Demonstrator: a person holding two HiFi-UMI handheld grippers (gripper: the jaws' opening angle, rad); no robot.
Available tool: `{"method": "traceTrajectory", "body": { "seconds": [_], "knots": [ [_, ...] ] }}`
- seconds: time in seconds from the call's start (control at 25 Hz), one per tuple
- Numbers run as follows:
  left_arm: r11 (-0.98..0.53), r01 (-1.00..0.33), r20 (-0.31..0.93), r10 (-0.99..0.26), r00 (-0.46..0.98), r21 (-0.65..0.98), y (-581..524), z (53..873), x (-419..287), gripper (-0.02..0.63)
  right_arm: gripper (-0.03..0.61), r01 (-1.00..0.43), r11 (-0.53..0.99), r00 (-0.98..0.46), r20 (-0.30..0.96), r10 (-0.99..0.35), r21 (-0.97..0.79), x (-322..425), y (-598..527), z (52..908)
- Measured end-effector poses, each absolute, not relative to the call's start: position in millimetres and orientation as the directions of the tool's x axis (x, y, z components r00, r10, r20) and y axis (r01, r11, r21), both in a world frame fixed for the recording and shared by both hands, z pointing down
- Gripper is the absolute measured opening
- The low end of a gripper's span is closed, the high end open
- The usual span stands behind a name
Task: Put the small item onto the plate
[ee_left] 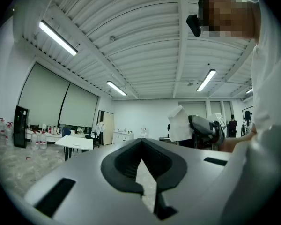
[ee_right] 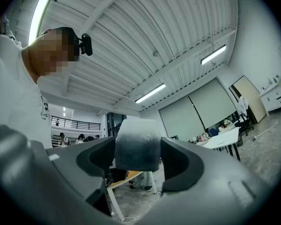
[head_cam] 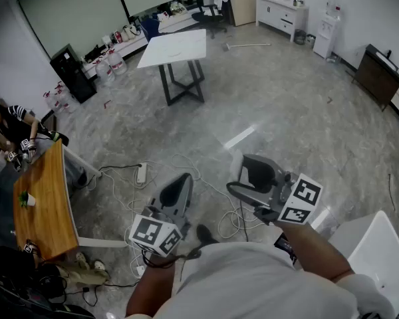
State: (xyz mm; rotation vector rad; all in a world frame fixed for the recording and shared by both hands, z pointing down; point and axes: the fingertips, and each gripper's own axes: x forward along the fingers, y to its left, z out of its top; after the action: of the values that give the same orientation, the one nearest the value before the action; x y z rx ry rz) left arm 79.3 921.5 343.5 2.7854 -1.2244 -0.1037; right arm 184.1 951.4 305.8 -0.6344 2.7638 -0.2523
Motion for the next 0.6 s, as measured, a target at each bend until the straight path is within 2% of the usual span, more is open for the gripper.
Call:
{"method": "traceTrajectory", "body": {
  "seconds": [0.6],
  "knots": [
    [-0.653,-0.749,-0.005,-0.754,0.657,0.113,873,358,64,0.006,0.295,-0.412,0.887,-0.869,-0.200,-0.452,-0.208,171,906,328]
  ]
}}
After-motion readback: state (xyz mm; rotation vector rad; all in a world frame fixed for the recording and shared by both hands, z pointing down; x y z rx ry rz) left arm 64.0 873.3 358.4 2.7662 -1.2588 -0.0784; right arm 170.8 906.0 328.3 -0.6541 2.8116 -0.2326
